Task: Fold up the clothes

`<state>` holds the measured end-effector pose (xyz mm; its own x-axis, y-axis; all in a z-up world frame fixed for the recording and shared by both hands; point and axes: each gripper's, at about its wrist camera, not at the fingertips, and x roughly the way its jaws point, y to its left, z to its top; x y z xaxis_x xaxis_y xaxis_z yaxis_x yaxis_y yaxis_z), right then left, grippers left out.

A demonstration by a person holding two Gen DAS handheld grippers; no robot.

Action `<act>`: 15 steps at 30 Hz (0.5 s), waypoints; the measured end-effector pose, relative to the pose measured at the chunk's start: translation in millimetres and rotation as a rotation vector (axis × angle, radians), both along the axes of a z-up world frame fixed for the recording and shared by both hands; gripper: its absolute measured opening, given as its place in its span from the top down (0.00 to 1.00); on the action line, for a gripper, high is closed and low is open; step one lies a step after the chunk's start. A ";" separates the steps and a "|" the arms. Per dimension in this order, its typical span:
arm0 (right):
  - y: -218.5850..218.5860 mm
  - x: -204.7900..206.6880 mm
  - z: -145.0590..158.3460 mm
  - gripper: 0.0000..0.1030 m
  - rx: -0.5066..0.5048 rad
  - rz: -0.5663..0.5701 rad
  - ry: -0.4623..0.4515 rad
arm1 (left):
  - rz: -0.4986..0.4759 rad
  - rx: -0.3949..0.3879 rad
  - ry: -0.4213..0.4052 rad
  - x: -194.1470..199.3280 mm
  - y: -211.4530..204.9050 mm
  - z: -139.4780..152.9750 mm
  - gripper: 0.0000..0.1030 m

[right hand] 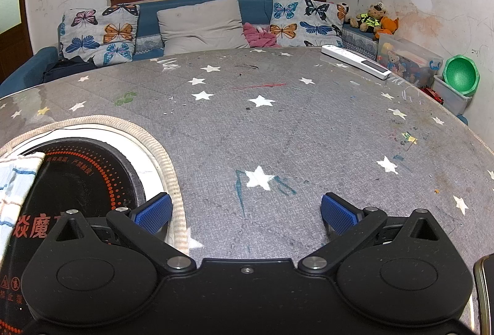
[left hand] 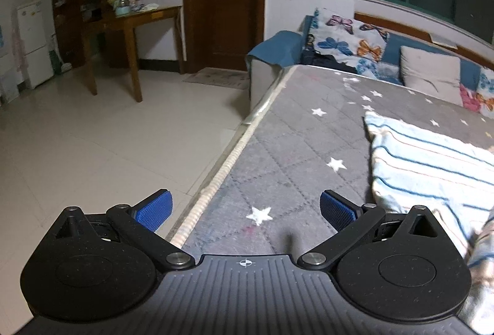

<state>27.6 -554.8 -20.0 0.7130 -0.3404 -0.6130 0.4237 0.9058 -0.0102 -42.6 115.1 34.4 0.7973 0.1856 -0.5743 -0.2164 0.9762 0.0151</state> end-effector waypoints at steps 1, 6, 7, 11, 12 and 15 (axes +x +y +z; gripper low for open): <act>0.0 0.0 0.0 0.00 0.000 0.000 0.000 | -0.010 0.002 0.005 -1.2 -2.7 -0.5 0.00; 0.0 0.0 0.0 0.00 0.000 0.000 0.000 | -0.049 0.015 -0.002 -10.5 -18.6 -0.3 0.00; 0.1 0.2 0.0 0.00 0.000 0.000 0.000 | -0.059 0.013 -0.006 -12.3 -21.5 0.7 0.00; 0.1 0.1 0.0 0.00 0.000 0.000 0.000 | -0.090 0.028 -0.014 -21.8 -31.3 6.4 0.00; 0.0 0.1 0.0 0.00 0.000 0.000 0.000 | -0.091 0.030 -0.015 -21.5 -31.9 7.1 0.00; 0.0 0.2 -0.1 0.00 0.000 0.000 0.000 | -0.101 0.057 -0.030 -27.9 -38.1 12.4 0.00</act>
<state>27.8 -554.8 -20.1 0.7130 -0.3405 -0.6130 0.4237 0.9057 -0.0102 -70.5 76.9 46.9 0.8305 0.1354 -0.5402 -0.1184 0.9907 0.0663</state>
